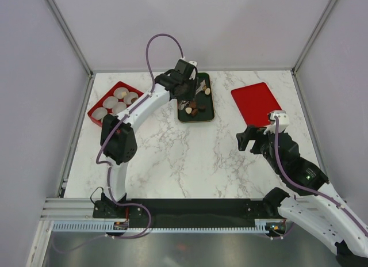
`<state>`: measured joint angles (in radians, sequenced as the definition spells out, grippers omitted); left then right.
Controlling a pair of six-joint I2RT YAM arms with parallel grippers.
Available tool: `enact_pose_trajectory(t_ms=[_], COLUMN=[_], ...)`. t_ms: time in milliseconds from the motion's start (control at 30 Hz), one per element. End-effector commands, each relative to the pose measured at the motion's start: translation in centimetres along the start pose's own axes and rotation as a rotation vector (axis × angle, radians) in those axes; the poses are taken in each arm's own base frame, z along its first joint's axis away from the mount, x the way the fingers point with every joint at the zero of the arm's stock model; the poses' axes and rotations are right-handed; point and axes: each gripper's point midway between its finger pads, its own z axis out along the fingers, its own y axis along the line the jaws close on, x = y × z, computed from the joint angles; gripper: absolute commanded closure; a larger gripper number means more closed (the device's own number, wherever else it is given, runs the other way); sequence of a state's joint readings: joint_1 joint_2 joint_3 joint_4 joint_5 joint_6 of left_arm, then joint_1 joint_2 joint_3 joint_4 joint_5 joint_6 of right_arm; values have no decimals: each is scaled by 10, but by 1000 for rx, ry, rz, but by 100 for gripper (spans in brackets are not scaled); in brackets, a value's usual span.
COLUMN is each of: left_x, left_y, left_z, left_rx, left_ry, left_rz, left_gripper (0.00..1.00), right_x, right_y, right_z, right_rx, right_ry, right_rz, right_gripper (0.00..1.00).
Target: Pack the chocolate
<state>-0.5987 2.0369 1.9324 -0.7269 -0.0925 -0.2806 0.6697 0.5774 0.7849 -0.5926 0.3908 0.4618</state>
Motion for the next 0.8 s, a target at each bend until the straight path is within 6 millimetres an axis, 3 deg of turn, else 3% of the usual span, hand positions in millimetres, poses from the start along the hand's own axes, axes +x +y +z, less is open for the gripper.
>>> enact_pose_trajectory(t_ms=[0, 333, 767], left_x=[-22, -9, -14], left_y=[0, 2, 1], left_z=[14, 52, 83], left_rx=[-32, -45, -55], left_ry=[-69, -27, -35], left_rz=[53, 94, 104], left_gripper=[50, 49, 48], right_x=[-20, -20, -20], right_y=[0, -5, -6], right_z=[-5, -3, 0], right_rx=[10, 41, 51], right_ry=[-52, -55, -56], right_rz=[-5, -29, -24], right_gripper=[3, 3, 3])
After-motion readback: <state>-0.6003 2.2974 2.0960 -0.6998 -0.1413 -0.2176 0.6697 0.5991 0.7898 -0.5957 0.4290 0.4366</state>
